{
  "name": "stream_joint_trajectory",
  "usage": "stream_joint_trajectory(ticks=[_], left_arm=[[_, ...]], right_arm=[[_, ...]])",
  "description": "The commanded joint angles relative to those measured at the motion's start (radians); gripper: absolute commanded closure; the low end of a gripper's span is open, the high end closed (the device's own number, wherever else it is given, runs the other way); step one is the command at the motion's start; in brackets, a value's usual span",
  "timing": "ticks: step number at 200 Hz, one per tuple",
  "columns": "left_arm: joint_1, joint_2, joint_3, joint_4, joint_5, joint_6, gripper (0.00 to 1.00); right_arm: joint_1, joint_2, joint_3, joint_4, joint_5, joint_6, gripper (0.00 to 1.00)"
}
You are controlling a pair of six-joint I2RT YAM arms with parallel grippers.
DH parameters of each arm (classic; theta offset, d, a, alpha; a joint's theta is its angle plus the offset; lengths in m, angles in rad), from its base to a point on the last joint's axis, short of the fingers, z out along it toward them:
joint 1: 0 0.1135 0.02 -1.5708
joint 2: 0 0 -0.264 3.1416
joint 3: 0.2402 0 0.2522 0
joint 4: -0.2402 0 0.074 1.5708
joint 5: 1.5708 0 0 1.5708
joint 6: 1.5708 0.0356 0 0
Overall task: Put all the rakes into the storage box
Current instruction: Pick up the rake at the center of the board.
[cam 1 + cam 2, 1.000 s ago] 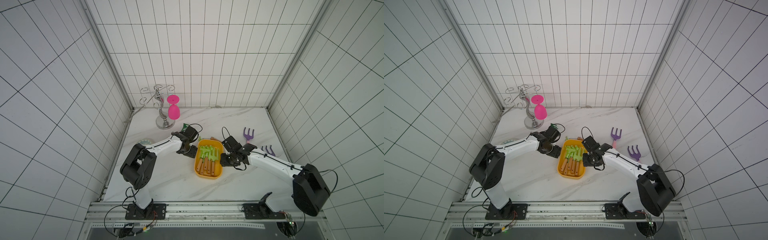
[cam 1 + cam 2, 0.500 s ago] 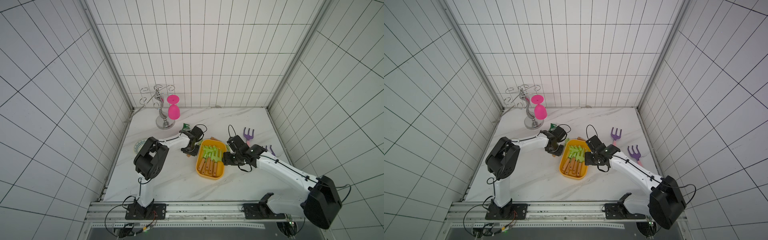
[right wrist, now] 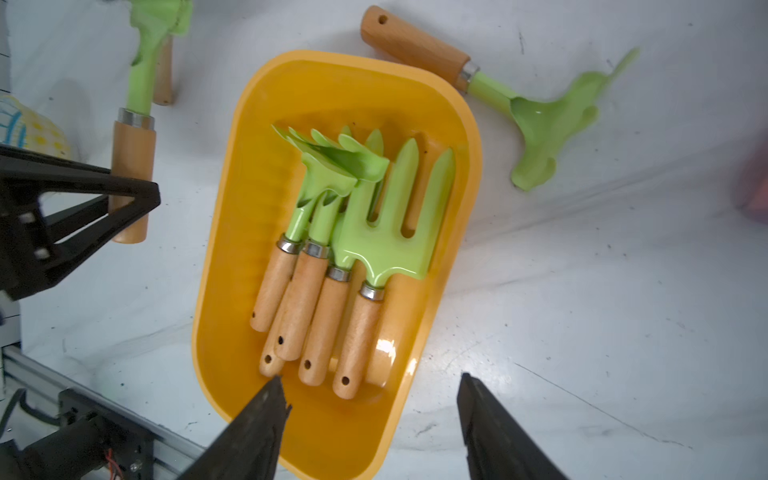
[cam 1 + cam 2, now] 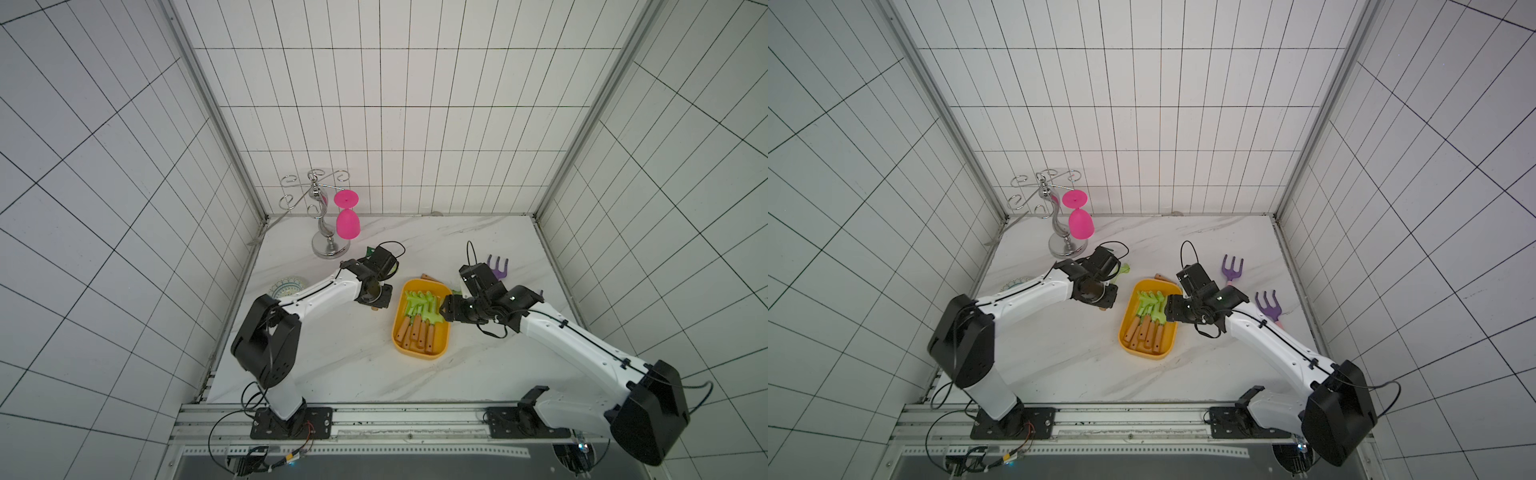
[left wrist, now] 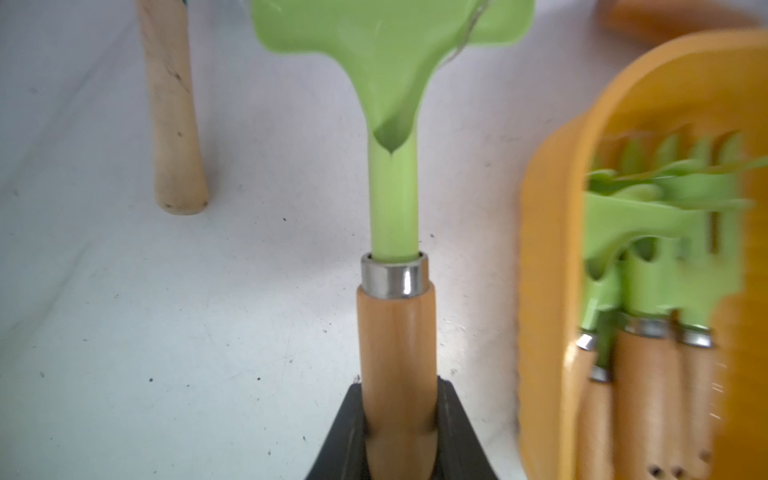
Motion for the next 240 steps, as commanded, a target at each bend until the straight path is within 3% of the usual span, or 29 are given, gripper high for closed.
stream_joint_trajectory(ticks=[1, 28, 61, 108, 135, 189, 240], left_arm=[[-0.003, -0.156, 0.001, 0.073, 0.152, 0.0, 0.89], [-0.003, -0.239, 0.008, 0.136, 0.273, -0.038, 0.89], [-0.039, -0.269, 0.004, 0.167, 0.298, -0.065, 0.9], [-0.147, -0.264, 0.011, 0.16, 0.159, -0.06, 0.91], [-0.189, -0.263, 0.019, 0.16, 0.095, -0.054, 0.92], [-0.212, -0.269, 0.037, 0.153, -0.023, -0.052, 0.92], [-0.226, -0.253, 0.05, 0.154, -0.032, -0.029, 0.91]], right_arm=[[-0.006, 0.014, 0.066, 0.162, -0.135, 0.086, 0.29], [0.027, -0.011, 0.051, 0.368, -0.169, 0.166, 0.27], [0.037, -0.039, 0.029, 0.527, -0.159, 0.223, 0.28], [0.05, -0.021, 0.01, 0.67, -0.178, 0.298, 0.32], [0.061, 0.002, 0.022, 0.675, -0.197, 0.307, 0.4], [0.105, 0.014, 0.028, 0.614, -0.172, 0.307, 0.52], [0.124, 0.022, 0.021, 0.651, -0.169, 0.303, 0.58]])
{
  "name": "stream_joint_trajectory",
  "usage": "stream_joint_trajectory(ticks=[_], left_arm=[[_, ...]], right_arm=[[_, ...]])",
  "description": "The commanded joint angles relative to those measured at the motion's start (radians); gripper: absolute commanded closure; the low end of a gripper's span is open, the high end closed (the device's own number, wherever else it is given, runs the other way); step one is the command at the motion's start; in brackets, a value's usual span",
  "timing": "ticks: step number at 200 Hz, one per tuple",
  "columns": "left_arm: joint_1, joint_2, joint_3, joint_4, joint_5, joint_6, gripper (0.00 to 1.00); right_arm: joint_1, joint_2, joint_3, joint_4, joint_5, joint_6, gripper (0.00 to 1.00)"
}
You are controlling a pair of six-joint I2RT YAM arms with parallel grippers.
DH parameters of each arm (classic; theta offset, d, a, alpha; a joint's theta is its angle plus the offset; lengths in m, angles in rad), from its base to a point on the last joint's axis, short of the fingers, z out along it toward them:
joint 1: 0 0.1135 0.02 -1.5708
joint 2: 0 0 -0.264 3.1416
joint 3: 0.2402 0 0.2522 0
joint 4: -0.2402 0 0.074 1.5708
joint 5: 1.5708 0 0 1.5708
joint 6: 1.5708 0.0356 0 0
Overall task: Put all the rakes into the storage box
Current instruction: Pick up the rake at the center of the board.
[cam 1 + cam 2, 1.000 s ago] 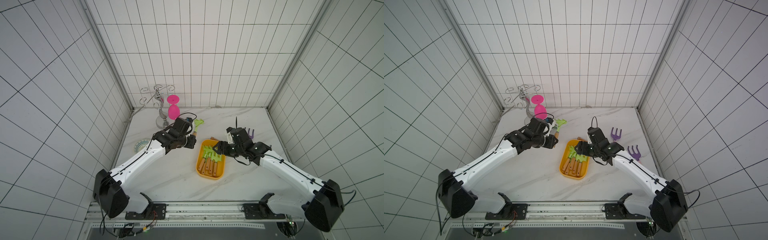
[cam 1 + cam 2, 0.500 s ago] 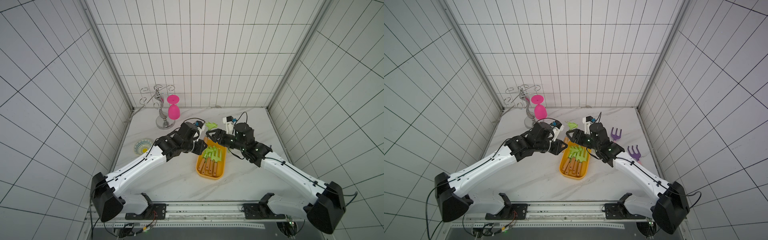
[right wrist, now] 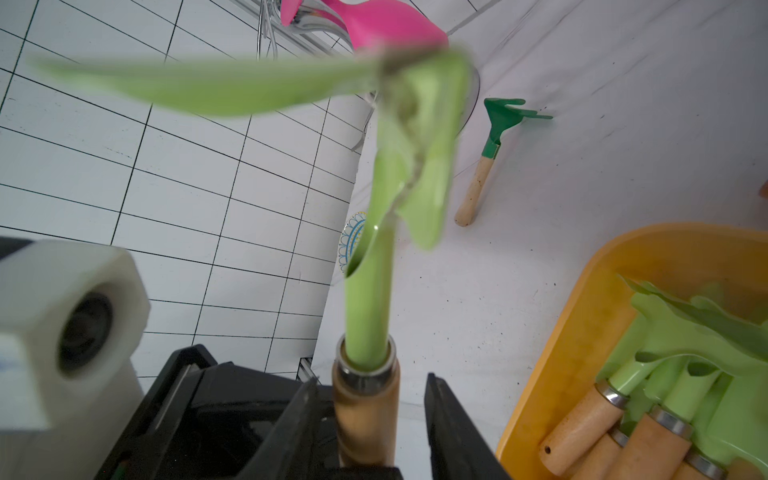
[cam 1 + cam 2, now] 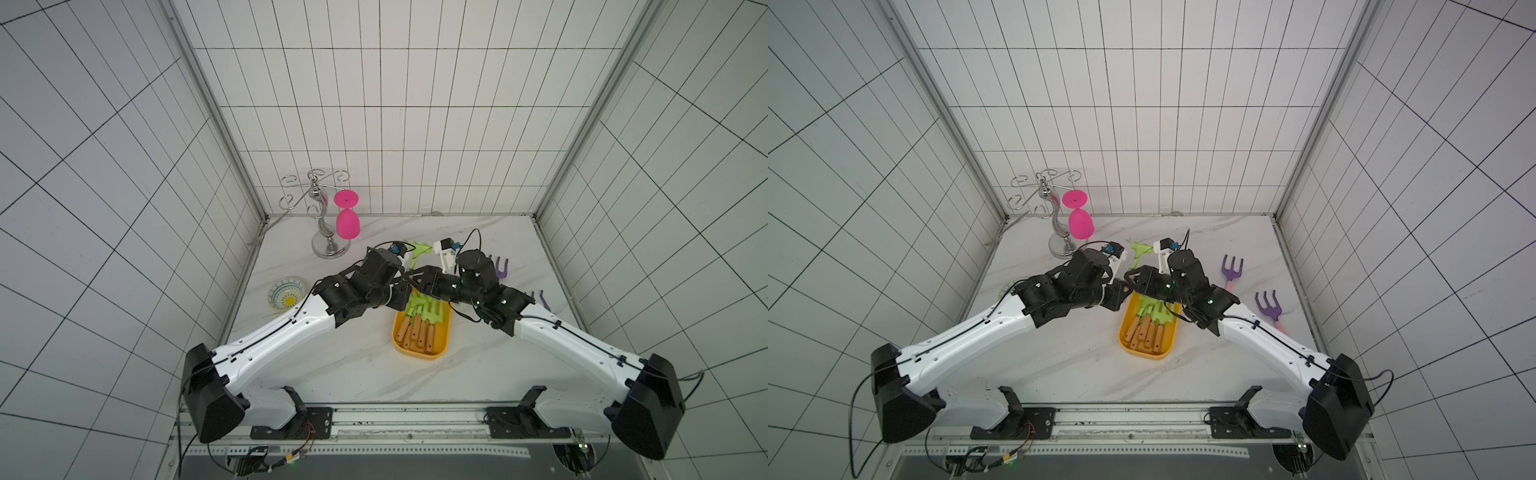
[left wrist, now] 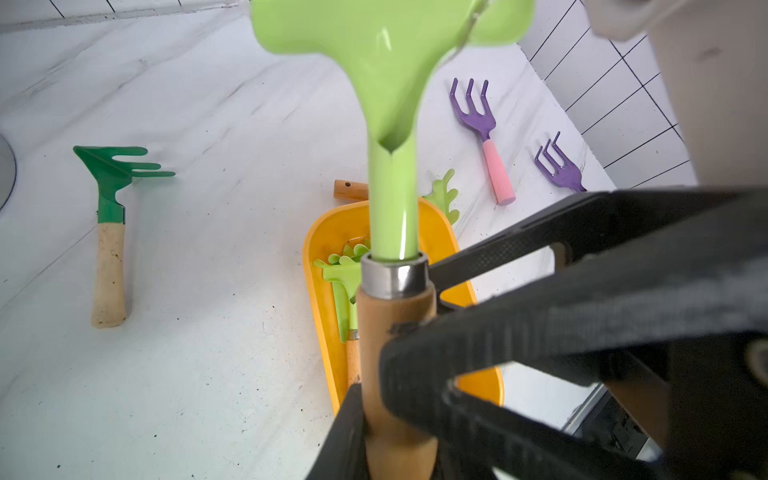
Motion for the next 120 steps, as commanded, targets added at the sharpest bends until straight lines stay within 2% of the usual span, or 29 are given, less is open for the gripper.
stream_joint_trajectory(ticks=[1, 36, 91, 109, 120], left_arm=[[-0.008, 0.011, 0.045, 0.027, -0.029, 0.023, 0.91], [-0.01, -0.001, 0.041, 0.018, -0.001, 0.048, 0.91], [-0.017, -0.023, 0.019, 0.023, 0.037, 0.057, 0.88], [-0.017, -0.02, 0.019, 0.023, 0.046, 0.051, 0.82], [-0.017, -0.019, 0.017, 0.023, 0.048, 0.048, 0.73]], right_arm=[[0.01, 0.004, 0.009, 0.037, 0.008, -0.002, 0.58], [0.009, 0.016, 0.017, 0.041, -0.007, -0.028, 0.58], [0.009, 0.021, 0.008, 0.053, -0.014, -0.041, 0.82], [0.009, 0.008, 0.0, 0.051, 0.0, -0.052, 0.86], [0.009, -0.008, -0.009, 0.05, 0.012, -0.053, 0.88]])
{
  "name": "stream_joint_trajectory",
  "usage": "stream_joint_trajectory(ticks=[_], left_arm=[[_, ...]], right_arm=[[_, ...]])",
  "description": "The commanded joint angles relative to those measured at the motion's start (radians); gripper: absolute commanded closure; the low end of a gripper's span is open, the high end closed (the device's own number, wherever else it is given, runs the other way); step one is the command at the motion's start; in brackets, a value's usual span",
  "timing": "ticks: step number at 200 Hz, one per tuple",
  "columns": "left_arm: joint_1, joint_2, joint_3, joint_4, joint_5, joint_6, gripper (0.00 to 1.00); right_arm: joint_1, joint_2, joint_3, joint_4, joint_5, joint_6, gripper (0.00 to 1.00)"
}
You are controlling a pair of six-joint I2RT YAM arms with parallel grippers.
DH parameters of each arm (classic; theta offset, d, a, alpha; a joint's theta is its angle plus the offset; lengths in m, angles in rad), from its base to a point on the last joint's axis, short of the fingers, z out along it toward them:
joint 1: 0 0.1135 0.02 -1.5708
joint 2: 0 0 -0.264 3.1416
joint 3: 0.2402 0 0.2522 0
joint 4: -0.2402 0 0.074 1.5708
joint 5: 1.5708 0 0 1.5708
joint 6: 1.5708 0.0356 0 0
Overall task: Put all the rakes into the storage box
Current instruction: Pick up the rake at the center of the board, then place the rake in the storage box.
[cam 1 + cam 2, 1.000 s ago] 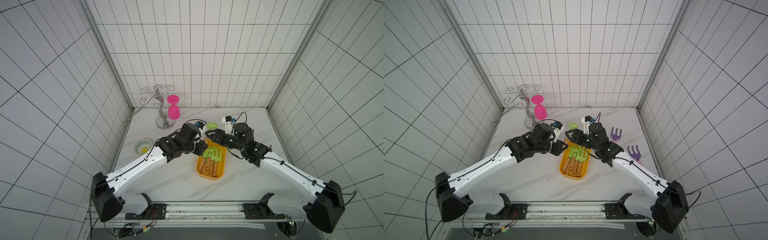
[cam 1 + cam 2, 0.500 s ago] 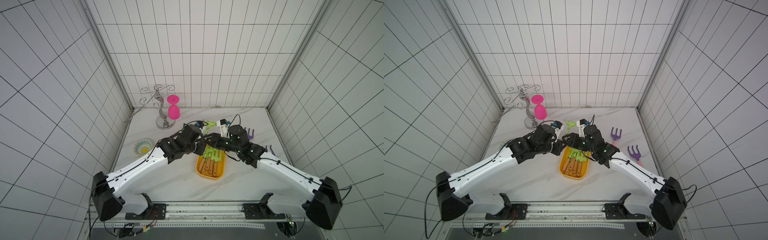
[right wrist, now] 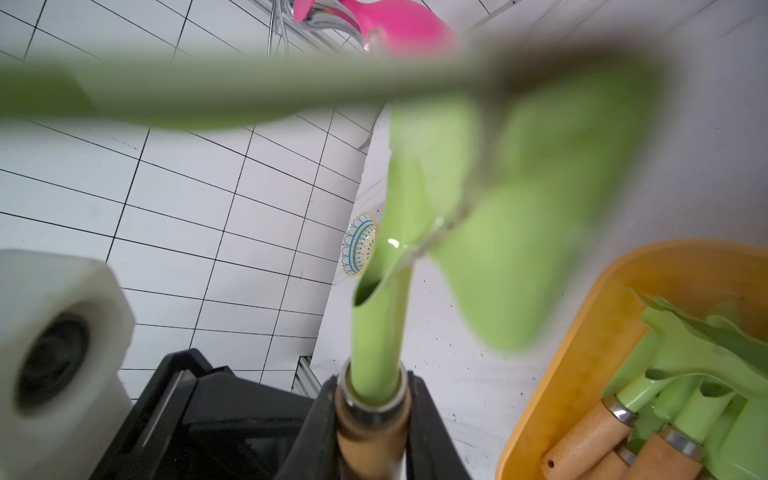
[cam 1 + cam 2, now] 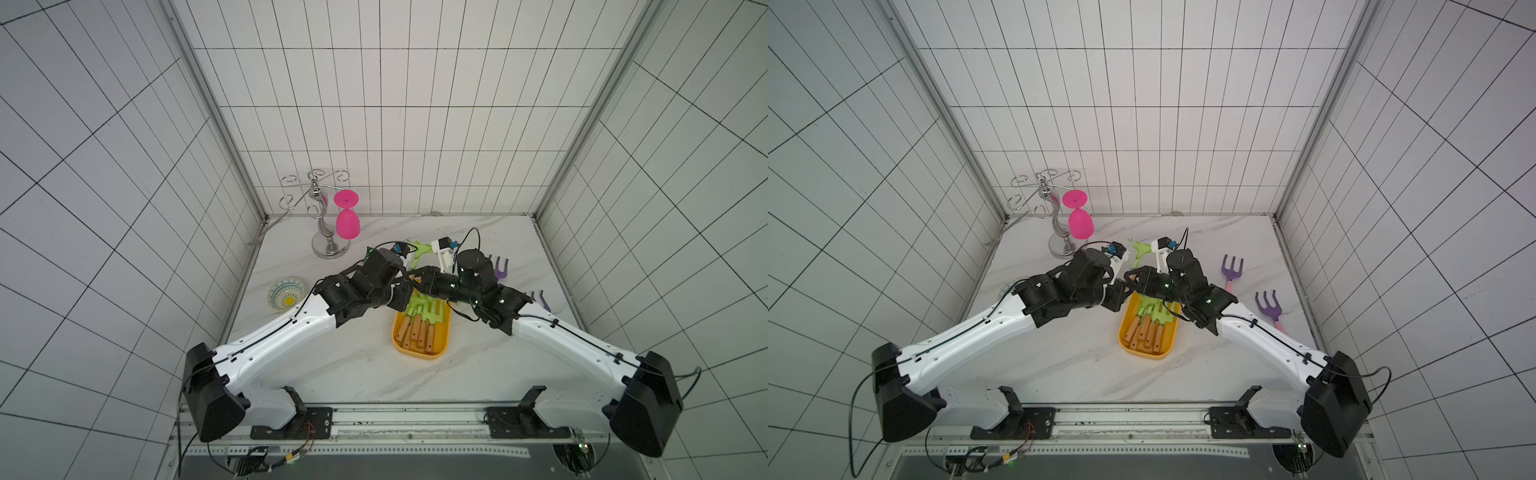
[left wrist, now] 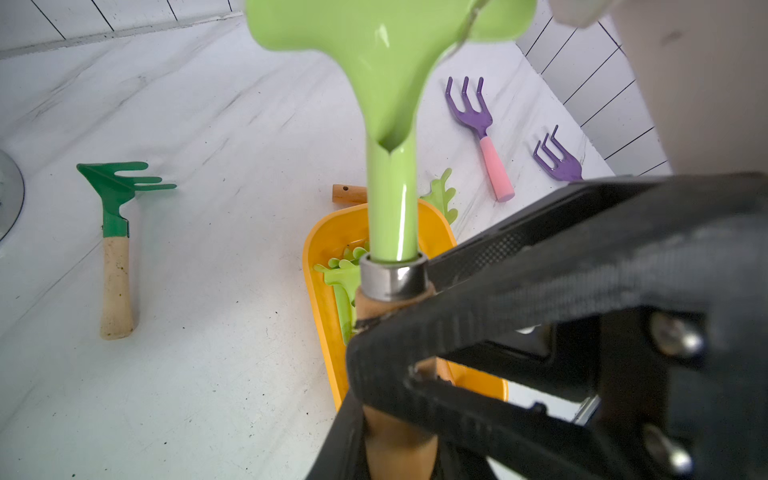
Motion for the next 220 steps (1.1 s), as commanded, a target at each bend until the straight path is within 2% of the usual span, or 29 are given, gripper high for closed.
stream_joint_trajectory(ticks=[1, 14, 24, 34, 58, 86, 109, 140, 220], left_arm=[[-0.009, -0.023, 0.006, 0.031, 0.045, 0.014, 0.71], [-0.009, -0.024, 0.001, 0.033, 0.025, 0.0, 0.33], [-0.009, -0.031, -0.003, 0.033, 0.007, -0.006, 0.15], [-0.01, -0.044, -0.007, 0.03, -0.022, -0.01, 0.02], [-0.008, -0.104, -0.034, 0.032, -0.109, -0.013, 0.01], [0.022, -0.182, -0.092, 0.04, -0.192, -0.004, 0.01], [0.098, -0.214, -0.126, 0.021, -0.179, -0.002, 0.01], [0.185, -0.212, -0.157, -0.001, -0.139, -0.002, 0.01], [0.193, -0.162, -0.219, -0.015, -0.084, -0.033, 0.01]], right_arm=[[0.009, -0.024, -0.012, 0.019, 0.022, -0.027, 0.88], [0.005, -0.041, -0.014, 0.001, 0.035, -0.028, 0.88], [-0.005, -0.048, -0.013, -0.019, 0.034, -0.063, 0.88], [-0.016, -0.06, -0.016, -0.037, 0.03, -0.066, 0.88], [-0.072, -0.109, -0.068, -0.084, 0.003, -0.051, 0.88], [-0.12, -0.121, -0.139, -0.171, -0.101, -0.057, 0.85], [-0.116, -0.086, -0.214, -0.164, -0.174, -0.066, 0.84], [-0.113, -0.04, -0.311, -0.051, -0.16, -0.04, 0.83], [-0.112, 0.166, -0.373, 0.165, -0.172, 0.033, 0.79]])
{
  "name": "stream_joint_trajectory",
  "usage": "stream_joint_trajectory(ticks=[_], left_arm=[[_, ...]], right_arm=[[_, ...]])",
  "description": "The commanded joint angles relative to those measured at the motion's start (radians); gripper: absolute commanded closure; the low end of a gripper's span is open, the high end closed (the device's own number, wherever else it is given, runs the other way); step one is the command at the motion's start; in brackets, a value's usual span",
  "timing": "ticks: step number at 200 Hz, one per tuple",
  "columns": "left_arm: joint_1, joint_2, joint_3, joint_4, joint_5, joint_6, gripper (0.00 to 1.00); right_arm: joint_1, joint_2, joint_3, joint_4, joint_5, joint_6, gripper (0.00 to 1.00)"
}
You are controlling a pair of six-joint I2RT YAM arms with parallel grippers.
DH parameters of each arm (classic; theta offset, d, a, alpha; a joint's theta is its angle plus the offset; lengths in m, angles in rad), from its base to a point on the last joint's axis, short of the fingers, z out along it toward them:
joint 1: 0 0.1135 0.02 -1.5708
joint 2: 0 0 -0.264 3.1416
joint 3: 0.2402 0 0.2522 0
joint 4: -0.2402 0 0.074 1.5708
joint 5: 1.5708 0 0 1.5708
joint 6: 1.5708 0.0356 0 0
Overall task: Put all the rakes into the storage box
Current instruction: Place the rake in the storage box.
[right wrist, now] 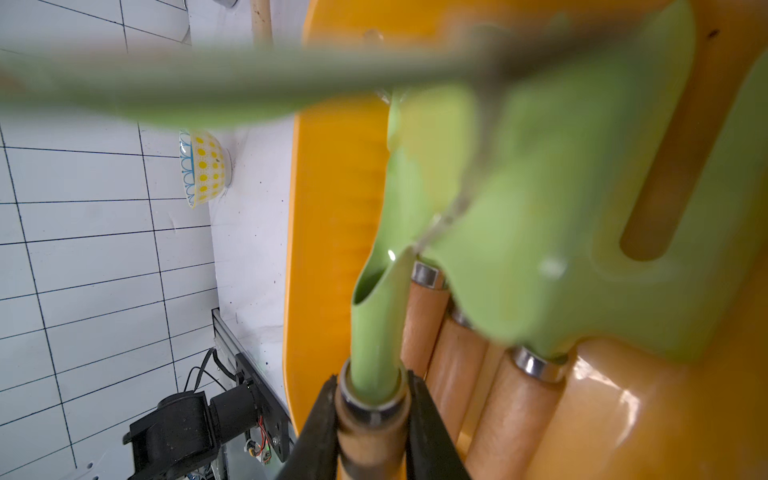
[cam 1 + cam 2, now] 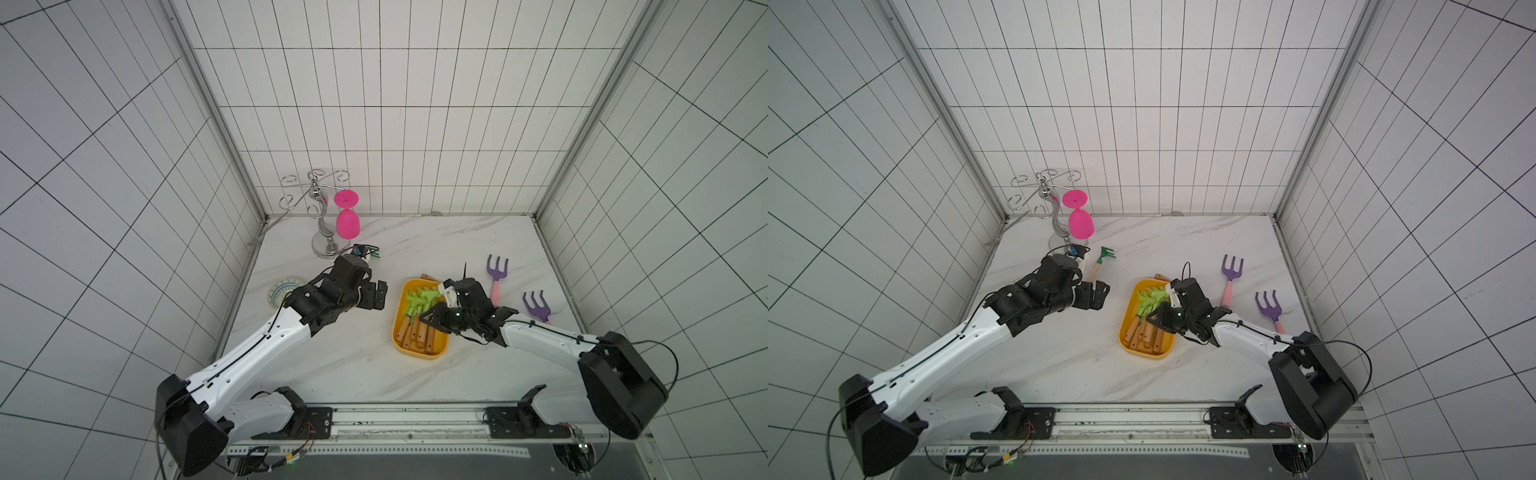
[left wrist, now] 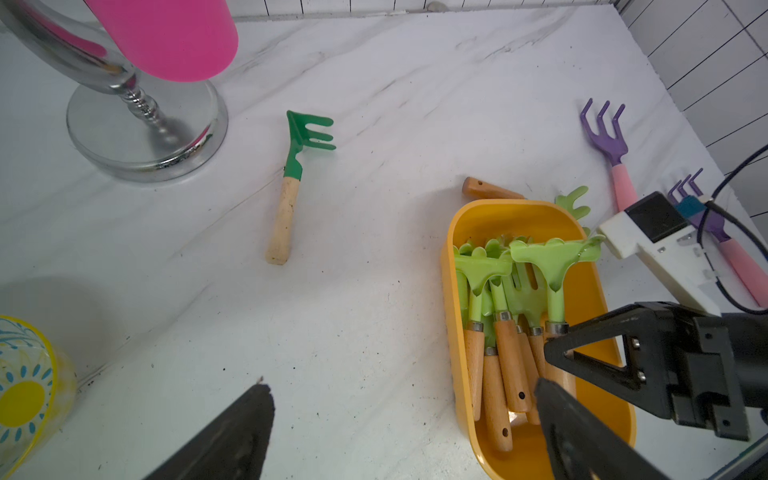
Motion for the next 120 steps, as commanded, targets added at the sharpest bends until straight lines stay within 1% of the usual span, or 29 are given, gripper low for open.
stream_joint_trajectory(ticks=[1, 15, 43, 58, 68, 88, 91, 100, 120], left_arm=[[0.002, 0.009, -0.006, -0.007, 0.021, -0.011, 0.01], [0.003, 0.009, -0.003, -0.02, 0.015, -0.007, 0.01], [0.003, 0.006, -0.009, -0.027, 0.006, 0.007, 0.01], [0.003, 0.009, -0.012, -0.024, 0.003, 0.011, 0.01], [0.003, 0.015, -0.012, -0.02, 0.005, 0.015, 0.01], [0.004, 0.034, -0.003, -0.019, 0.01, 0.022, 0.01], [0.003, 0.036, -0.001, -0.019, 0.009, 0.023, 0.01], [0.002, 0.047, 0.004, -0.019, 0.011, 0.026, 0.01], [0.004, 0.071, 0.021, -0.023, 0.02, 0.034, 0.01]], right_arm=[[0.006, 0.032, -0.036, 0.113, -0.02, 0.036, 0.79], [0.006, 0.032, -0.052, 0.118, -0.007, 0.047, 0.79], [0.006, 0.02, -0.075, 0.078, -0.006, 0.027, 0.78], [0.005, 0.007, -0.091, 0.067, 0.0, 0.025, 0.75], [0.006, 0.0, -0.097, 0.056, 0.007, 0.018, 0.7], [0.004, -0.009, -0.088, 0.009, 0.007, -0.024, 0.52], [0.003, -0.011, -0.08, -0.006, 0.009, -0.06, 0.5], [0.002, -0.014, -0.053, -0.065, 0.013, -0.109, 0.43], [0.002, -0.02, 0.011, -0.186, 0.034, -0.182, 0.36]])
